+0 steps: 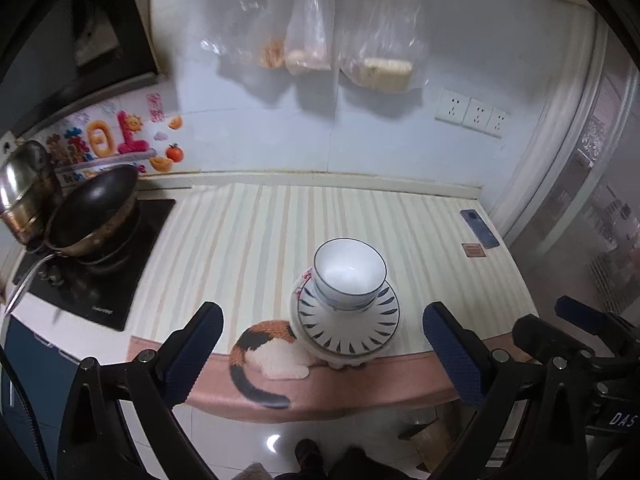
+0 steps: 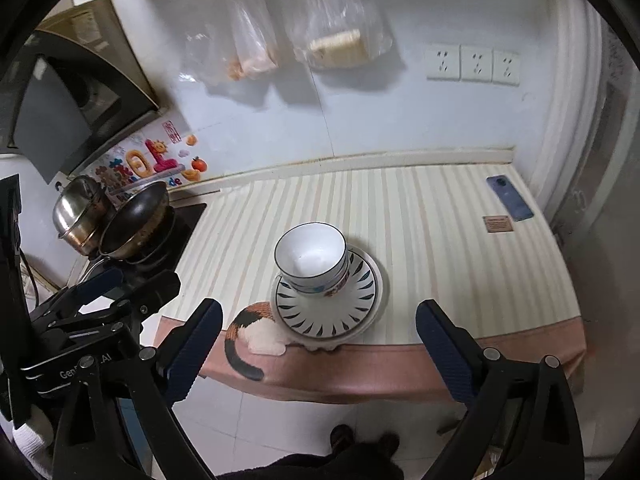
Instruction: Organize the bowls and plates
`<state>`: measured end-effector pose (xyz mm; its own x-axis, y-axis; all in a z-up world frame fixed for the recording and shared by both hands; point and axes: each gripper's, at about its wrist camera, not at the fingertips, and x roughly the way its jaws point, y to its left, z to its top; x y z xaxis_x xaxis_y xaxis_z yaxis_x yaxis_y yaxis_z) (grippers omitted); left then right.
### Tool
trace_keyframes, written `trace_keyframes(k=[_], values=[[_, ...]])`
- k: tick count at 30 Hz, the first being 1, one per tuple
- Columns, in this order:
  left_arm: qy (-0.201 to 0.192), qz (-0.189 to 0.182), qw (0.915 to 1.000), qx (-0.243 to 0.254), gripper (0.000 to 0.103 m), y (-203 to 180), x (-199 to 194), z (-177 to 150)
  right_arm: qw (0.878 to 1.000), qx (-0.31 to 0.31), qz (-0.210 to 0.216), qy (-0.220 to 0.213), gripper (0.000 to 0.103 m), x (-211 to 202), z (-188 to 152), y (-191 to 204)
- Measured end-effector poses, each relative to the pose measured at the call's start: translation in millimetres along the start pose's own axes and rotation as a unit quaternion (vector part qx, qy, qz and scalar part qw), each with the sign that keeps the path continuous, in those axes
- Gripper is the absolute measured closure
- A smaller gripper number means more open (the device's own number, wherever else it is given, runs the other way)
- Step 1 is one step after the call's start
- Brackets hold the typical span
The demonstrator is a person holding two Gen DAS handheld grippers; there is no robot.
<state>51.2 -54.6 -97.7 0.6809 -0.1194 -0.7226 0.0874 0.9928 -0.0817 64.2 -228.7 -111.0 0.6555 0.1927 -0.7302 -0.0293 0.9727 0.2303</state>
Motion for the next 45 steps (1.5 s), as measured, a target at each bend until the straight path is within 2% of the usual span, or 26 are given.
trace_keyframes(k=[7,16,28,45], values=[[-0.025,0.033,0.9990,-0.015,0.000,-5,-52,-31,1.000,-0.015,0.000,-0.027,0.003,-58,-31,5],[-0.045,0.057,0.9970,-0.025,0.000,-7,-101,-67,0.999,-0.035,0.001,-0.038,0.003,-96,-58,7],[-0.044,0.068,0.9963,-0.030,0.000,-7,-121,-95,0.998,-0.042,-0.011,-0.046,0.003,-117,-83,5],[-0.056,0.067,0.9957,-0.031,0.000,-4,-131,-96,0.998,-0.045,-0.015,-0.052,0.002,-121,-85,4]])
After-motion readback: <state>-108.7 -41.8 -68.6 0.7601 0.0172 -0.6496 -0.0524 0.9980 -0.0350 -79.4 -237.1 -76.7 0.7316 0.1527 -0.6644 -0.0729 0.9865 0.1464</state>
